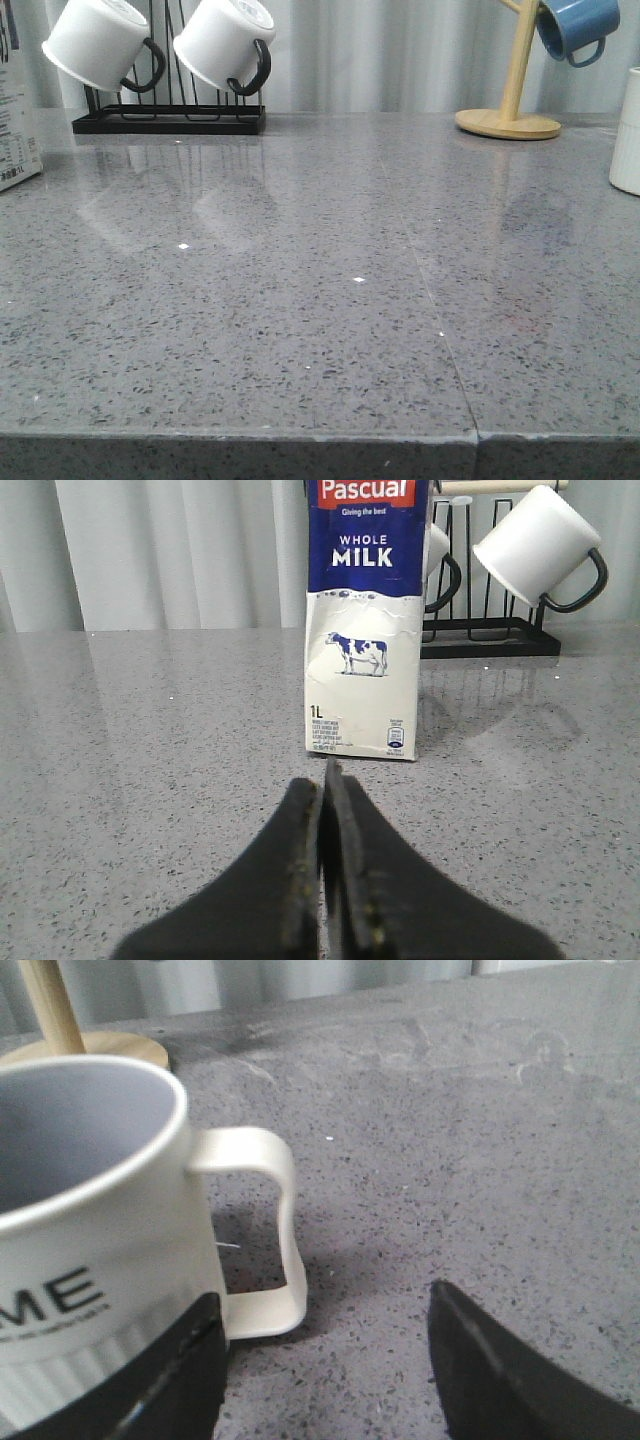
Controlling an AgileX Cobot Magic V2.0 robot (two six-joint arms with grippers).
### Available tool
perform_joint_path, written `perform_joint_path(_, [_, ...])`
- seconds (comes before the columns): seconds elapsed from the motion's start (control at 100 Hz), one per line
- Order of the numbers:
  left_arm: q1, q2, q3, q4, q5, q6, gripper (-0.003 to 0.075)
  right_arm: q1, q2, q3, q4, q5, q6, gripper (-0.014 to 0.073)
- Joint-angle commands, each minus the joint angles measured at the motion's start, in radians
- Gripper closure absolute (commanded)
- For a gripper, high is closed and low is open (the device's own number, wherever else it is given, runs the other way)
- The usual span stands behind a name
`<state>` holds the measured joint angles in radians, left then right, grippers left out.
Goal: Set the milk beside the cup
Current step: 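Reach the right gripper to the white HOME mug's handle and grasp it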
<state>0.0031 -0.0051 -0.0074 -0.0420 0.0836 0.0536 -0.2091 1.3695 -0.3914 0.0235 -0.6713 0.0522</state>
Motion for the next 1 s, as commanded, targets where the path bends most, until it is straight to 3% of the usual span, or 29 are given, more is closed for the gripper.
perform_joint_path(0.0, [0.001,-0.028,0.060,-0.002,-0.084,-0.003,0.0741,-0.005,0.017,-0.044,0.002,-0.107,-0.009,0.0139])
perform_joint_path(0.47, [0.001,-0.028,0.060,-0.002,-0.084,-0.003,0.0741,-0.005,0.167,-0.216,0.002,-0.082,-0.009,0.0158])
perform_joint_path(0.54, [0.001,-0.028,0.060,-0.002,-0.084,-0.003,0.0741,-0.005,0.188,-0.234,0.002,-0.080,-0.009,0.0239])
perform_joint_path(0.66, [0.001,-0.028,0.060,-0.002,-0.084,-0.003,0.0741,-0.005,0.196,-0.242,0.002,-0.084,-0.009,0.0512])
perform_joint_path(0.75, [0.001,-0.028,0.060,-0.002,-0.084,-0.003,0.0741,-0.005,0.196,-0.242,0.002,-0.082,-0.009,0.0669])
perform_joint_path(0.99, [0.001,-0.028,0.060,-0.002,-0.084,-0.003,0.0741,0.048,0.138,-0.242,-0.036,-0.027,-0.008,0.0659])
